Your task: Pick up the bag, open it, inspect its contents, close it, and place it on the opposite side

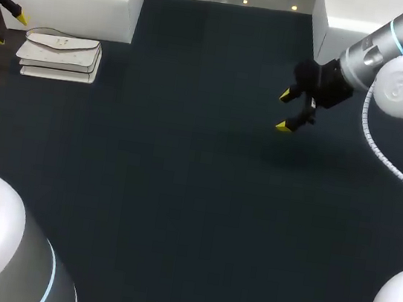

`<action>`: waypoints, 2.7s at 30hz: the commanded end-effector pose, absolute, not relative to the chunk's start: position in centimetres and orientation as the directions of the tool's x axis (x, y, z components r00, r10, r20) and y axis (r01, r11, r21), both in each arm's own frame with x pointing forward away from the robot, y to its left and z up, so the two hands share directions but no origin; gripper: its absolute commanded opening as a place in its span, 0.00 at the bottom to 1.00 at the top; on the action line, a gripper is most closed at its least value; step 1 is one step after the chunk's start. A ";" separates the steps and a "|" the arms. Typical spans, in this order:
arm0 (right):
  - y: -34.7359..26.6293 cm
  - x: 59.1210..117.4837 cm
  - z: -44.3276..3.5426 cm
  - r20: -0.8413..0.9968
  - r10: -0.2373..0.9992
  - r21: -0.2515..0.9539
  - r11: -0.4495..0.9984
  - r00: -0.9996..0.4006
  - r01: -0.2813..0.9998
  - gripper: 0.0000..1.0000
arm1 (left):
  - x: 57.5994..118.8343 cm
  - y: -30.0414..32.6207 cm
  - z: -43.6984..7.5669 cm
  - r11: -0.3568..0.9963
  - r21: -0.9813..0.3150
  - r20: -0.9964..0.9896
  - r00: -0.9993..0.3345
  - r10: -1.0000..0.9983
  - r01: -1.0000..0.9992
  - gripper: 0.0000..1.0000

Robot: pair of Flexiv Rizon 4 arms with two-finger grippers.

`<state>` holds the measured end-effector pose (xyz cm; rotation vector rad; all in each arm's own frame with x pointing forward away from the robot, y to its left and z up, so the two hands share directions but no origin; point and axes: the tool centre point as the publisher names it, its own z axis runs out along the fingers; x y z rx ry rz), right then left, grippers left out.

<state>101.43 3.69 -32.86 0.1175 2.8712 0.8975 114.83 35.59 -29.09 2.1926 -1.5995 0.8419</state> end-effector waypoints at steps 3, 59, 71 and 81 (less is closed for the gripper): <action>3.8 101.5 -32.9 -0.101 0.113 0.571 0.820 -0.988 0.036 1.00 | 115.9 36.0 -31.4 -0.247 0.042 0.653 0.214 -0.727 -0.968 1.00; 3.8 101.5 -32.9 -0.101 0.113 0.571 0.820 -0.988 0.036 1.00 | 110.0 22.0 -33.4 -0.187 0.029 0.747 0.145 -0.648 -0.982 0.00; 3.8 101.5 -32.9 -0.101 0.113 0.571 0.820 -0.988 0.036 1.00 | 110.0 22.0 -33.4 -0.187 0.029 0.747 0.145 -0.648 -0.982 0.00; 3.8 101.5 -32.9 -0.101 0.113 0.571 0.820 -0.988 0.036 1.00 | 108.2 16.3 -34.5 -0.277 0.054 0.727 0.228 -0.647 -0.959 0.00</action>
